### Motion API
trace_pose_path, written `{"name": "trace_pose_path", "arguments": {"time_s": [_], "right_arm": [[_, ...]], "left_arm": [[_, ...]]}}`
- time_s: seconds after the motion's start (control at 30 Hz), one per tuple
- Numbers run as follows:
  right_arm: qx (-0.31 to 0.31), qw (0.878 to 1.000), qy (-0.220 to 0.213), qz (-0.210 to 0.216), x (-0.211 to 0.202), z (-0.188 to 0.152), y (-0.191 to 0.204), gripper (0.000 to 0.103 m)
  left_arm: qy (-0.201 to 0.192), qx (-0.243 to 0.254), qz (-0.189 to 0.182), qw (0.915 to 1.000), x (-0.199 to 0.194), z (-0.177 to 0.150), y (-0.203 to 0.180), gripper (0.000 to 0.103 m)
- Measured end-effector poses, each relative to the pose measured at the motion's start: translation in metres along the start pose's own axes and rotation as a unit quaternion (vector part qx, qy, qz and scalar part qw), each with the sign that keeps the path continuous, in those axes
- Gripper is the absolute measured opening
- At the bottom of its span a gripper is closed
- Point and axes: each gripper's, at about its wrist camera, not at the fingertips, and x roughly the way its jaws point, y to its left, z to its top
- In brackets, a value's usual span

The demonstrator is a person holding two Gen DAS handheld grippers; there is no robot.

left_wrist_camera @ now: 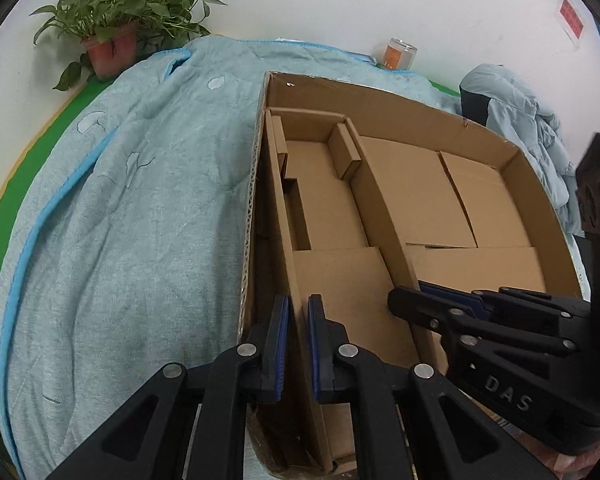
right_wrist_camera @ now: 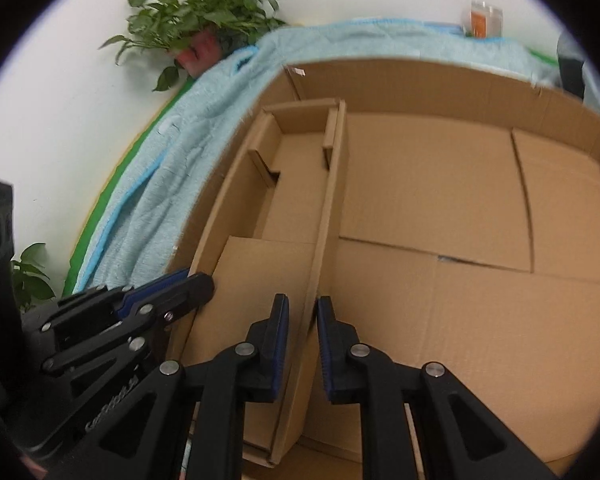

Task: Organize rigid objects
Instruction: 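Lower the insert into the box and open the left gripper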

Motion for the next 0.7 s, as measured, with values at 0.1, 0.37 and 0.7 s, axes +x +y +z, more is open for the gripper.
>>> {"name": "trace_pose_path", "arguments": {"time_s": [0.1,0.37,0.7], "right_arm": [[0.006,1.0,0.0,0.002,0.006,0.0,0.0,0.015],[0.026,0.997,0.016,0.072,-0.01,-0.013,-0.01,0.029],[0.039,0.993,0.042,0.103,-0.002,-0.032,-0.001,0.014]], "left_arm": [[-0.011,0.003,0.008,0.9999,-0.006,-0.003,0.002,0.006],[-0.071,0.008,-0.001,0.9974,-0.057,-0.015,0.008,0.041],[-0.02,0.029,-0.006,0.9994,-0.031,-0.04,0.001,0.039]]}}
